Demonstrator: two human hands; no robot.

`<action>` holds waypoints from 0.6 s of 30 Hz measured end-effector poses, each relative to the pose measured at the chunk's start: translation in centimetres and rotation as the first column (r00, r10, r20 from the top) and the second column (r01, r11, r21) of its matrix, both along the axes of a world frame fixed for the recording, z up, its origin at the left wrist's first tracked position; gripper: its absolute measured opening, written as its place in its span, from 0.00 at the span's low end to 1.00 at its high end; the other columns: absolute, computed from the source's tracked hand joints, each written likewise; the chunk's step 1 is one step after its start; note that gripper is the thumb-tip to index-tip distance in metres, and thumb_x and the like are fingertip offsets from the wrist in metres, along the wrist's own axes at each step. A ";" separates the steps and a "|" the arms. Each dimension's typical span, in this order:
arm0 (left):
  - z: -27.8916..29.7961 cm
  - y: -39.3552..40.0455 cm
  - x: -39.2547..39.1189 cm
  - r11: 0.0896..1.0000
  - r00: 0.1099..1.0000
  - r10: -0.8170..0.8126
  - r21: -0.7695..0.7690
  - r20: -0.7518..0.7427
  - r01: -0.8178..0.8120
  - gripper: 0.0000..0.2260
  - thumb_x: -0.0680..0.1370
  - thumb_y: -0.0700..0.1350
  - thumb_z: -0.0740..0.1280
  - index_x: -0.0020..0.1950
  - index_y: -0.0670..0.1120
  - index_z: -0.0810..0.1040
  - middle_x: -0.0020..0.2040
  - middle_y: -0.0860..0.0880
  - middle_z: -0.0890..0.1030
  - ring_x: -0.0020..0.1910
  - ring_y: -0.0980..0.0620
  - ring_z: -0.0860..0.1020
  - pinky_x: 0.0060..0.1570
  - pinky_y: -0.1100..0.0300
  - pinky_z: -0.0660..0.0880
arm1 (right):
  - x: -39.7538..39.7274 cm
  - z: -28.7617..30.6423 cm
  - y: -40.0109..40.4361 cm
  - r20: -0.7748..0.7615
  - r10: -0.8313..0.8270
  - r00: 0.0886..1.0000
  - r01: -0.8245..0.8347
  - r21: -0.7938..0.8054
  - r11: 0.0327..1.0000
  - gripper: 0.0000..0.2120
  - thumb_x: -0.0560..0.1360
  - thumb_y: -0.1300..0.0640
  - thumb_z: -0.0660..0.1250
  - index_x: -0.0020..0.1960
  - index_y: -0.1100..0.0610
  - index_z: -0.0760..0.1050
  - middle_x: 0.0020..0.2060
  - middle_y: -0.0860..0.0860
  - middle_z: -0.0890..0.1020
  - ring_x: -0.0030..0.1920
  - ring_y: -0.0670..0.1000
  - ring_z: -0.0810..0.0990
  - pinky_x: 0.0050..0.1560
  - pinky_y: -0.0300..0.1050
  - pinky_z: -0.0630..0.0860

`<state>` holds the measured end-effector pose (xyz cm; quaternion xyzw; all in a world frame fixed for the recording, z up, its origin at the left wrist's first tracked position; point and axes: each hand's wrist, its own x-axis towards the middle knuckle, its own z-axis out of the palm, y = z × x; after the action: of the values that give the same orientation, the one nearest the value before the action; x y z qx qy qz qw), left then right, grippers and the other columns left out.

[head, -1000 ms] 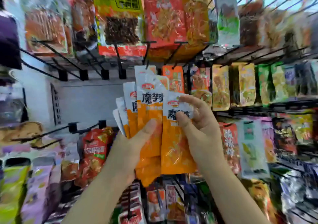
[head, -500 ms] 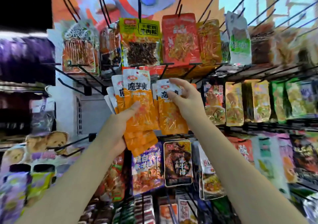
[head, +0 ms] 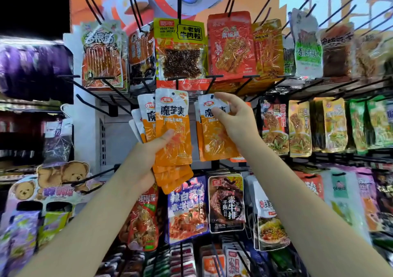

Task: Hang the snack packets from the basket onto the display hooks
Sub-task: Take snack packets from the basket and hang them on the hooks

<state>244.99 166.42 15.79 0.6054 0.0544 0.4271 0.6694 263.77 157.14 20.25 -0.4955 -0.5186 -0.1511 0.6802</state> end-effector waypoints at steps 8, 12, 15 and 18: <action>0.2 -0.1 0.2 1.000 1.000 0.000 -0.004 0.005 0.000 0.23 0.69 0.49 0.72 0.64 0.46 0.81 0.56 0.42 0.85 0.54 0.41 0.85 0.52 0.43 0.81 | -0.4 -0.5 0.1 0.146 -0.315 0.938 0.326 -0.056 0.944 0.13 0.80 0.55 0.68 0.64 0.55 0.81 0.56 0.51 0.70 0.48 0.46 0.70 0.51 0.25 0.68; 0.3 -0.9 0.8 1.000 1.000 -0.026 0.009 0.007 0.026 0.18 0.69 0.47 0.73 0.59 0.47 0.82 0.52 0.44 0.87 0.45 0.45 0.86 0.37 0.49 0.83 | -2.0 -1.1 -1.3 0.124 -0.261 0.957 0.256 0.061 0.965 0.15 0.82 0.50 0.65 0.53 0.61 0.82 0.45 0.49 0.78 0.45 0.40 0.74 0.43 0.27 0.68; 0.3 -1.9 1.7 0.997 0.999 -0.052 0.054 0.002 0.052 0.12 0.72 0.44 0.72 0.55 0.48 0.83 0.51 0.44 0.87 0.44 0.46 0.87 0.37 0.51 0.84 | -4.0 -1.3 -1.2 0.008 0.090 0.996 -0.088 -0.125 0.988 0.14 0.79 0.46 0.69 0.60 0.54 0.75 0.48 0.49 0.84 0.48 0.44 0.82 0.41 0.34 0.77; 0.0 -2.5 2.2 0.993 0.998 -0.017 0.119 -0.066 0.025 0.10 0.73 0.47 0.72 0.53 0.48 0.83 0.48 0.44 0.87 0.42 0.46 0.87 0.36 0.53 0.83 | -3.9 -1.4 -1.0 -0.092 0.115 0.989 -0.125 -0.115 0.985 0.15 0.78 0.52 0.72 0.60 0.52 0.69 0.52 0.51 0.84 0.49 0.48 0.85 0.45 0.45 0.84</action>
<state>247.15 163.91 15.83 0.6585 0.0440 0.4027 0.6343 259.92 156.12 18.89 -0.5092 -0.5263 -0.0571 0.6785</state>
